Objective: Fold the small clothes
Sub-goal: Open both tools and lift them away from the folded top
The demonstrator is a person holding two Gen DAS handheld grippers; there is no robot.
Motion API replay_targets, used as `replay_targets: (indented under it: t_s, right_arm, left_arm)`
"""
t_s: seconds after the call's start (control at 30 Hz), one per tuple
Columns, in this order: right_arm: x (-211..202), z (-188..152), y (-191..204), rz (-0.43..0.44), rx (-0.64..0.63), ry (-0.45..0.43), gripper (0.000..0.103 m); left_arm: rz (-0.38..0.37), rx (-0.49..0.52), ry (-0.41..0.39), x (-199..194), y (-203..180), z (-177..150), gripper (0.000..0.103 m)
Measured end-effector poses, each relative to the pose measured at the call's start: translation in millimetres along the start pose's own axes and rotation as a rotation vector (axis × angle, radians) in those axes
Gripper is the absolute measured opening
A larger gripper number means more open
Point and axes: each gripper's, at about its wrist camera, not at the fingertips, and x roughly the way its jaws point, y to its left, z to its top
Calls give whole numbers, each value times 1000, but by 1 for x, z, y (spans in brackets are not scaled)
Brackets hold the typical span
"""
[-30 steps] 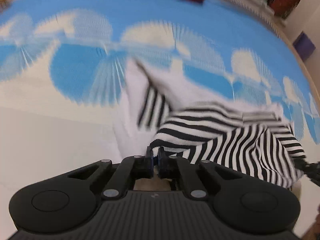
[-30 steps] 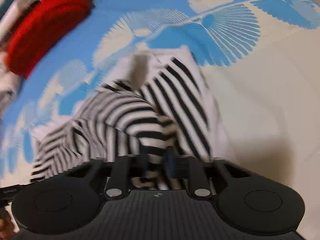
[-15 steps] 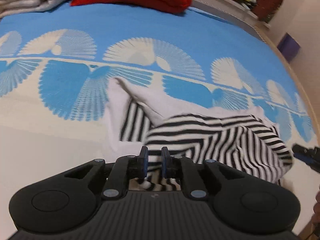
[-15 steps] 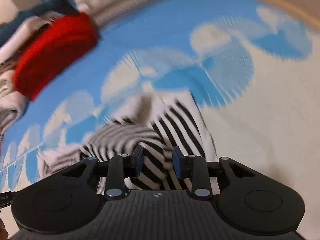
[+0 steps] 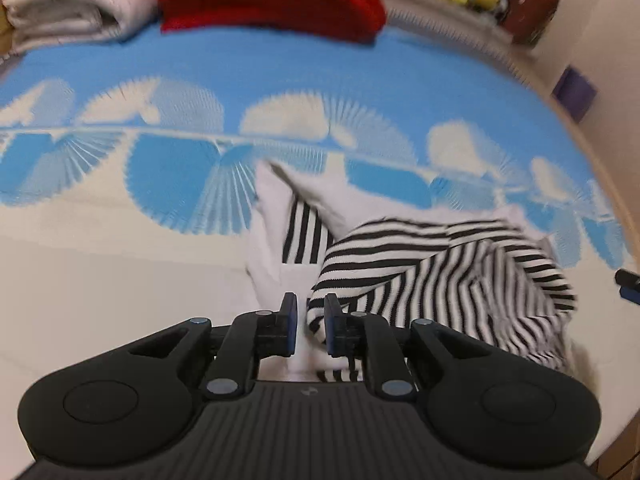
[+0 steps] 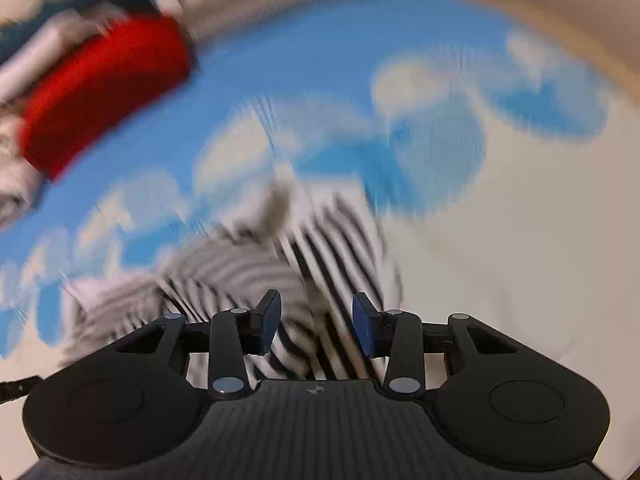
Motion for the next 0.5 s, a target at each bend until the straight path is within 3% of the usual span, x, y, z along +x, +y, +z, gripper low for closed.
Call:
replay_targets:
  t_s: [0.17, 0.27, 0.3, 0.37, 0.4, 0.5]
  right_arm:
    - [-101, -20, -6, 93, -43, -130, 41]
    - [-148, -51, -29, 98, -94, -200, 41]
    - [-155, -66, -36, 95, -93, -202, 40]
    - [-159, -100, -52, 89, -71, -169, 20]
    - [-159, -115, -60, 77, -54, -147, 15]
    - [-154, -155, -84, 38, 56, -37, 12]
  left_arm:
    - [-40, 7, -98, -85, 22, -49, 16]
    - [-56, 2, -95, -115, 37, -98, 16]
    - [-54, -7, -77, -120, 41, -114, 16]
    - [-79, -26, -84, -130, 47, -134, 16]
    - [-97, -27, -90, -132, 49, -143, 16]
    - [-79, -52, -22, -129, 54, -167, 16]
